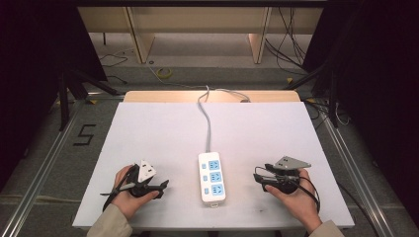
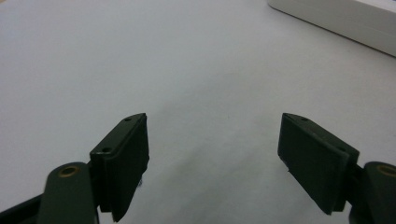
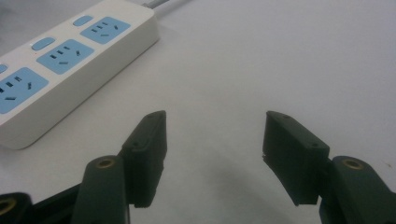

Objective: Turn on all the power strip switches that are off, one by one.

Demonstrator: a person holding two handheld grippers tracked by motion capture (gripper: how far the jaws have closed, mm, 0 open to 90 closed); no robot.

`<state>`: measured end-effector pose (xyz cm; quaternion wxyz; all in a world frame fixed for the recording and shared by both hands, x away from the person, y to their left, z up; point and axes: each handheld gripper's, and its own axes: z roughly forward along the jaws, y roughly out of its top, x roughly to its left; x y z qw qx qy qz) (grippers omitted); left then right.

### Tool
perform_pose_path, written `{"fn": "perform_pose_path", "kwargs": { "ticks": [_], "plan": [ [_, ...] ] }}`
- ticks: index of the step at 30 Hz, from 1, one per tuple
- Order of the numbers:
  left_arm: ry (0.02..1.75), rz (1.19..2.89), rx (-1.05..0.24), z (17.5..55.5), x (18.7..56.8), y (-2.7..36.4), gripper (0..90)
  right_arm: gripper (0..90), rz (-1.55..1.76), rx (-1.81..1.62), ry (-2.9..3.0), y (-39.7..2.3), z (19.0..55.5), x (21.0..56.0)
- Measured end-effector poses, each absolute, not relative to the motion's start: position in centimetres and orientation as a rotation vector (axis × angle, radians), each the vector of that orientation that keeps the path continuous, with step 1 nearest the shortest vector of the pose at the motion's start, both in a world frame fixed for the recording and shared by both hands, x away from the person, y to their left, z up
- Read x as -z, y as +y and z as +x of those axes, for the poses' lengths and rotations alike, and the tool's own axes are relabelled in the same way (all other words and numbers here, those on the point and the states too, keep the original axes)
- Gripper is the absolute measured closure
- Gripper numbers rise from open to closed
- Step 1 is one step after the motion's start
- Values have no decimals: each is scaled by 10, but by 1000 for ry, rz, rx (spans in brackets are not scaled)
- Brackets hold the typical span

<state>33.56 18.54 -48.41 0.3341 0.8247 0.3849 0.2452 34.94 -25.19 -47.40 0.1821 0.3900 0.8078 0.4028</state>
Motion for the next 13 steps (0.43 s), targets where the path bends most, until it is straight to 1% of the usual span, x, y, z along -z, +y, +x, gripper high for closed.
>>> {"fn": "perform_pose_path", "kwargs": {
  "ticks": [13],
  "plan": [
    [1004, 2158, -635, 338, 486, 185, 247, 387, 1095, -1159, 2260, -254, 349, 474]
  ]
}}
